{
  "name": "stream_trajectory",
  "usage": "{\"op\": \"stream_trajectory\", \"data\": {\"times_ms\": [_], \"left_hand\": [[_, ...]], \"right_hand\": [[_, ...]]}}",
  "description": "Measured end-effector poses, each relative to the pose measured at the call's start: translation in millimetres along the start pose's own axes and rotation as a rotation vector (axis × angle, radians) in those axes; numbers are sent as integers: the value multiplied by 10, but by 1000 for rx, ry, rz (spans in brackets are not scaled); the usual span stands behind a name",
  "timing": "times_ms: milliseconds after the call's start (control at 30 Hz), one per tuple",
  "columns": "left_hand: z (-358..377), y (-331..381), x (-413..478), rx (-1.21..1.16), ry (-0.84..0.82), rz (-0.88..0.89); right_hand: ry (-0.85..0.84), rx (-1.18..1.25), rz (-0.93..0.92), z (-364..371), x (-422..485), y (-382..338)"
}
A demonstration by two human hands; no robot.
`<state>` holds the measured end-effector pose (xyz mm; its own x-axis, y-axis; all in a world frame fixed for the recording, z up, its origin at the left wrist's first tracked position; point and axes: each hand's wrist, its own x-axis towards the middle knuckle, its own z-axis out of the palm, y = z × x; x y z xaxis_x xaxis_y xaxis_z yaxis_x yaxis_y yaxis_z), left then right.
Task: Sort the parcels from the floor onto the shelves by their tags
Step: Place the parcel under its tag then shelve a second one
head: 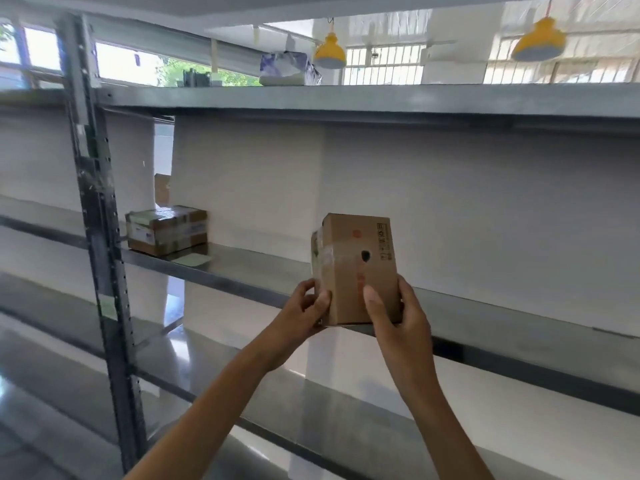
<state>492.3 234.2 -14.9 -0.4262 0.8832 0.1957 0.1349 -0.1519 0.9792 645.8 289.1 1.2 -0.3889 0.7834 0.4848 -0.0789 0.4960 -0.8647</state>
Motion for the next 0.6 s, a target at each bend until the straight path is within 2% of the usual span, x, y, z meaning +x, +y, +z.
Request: {"op": "stream_trajectory", "data": {"times_ms": [100,267,367,600], "left_hand": [[-385,-100,132,3,-36,14],[-469,-23,156,19,-49,37],[-481,-20,198,84,-38,53],[-1221,-134,359,71,-98,107]], "right_hand": [[46,-61,-20,418,88,65],[25,-83,-29,456,81,16],[4,-180,17,529,95,-34],[140,-372,107,1413,144,-82]]}}
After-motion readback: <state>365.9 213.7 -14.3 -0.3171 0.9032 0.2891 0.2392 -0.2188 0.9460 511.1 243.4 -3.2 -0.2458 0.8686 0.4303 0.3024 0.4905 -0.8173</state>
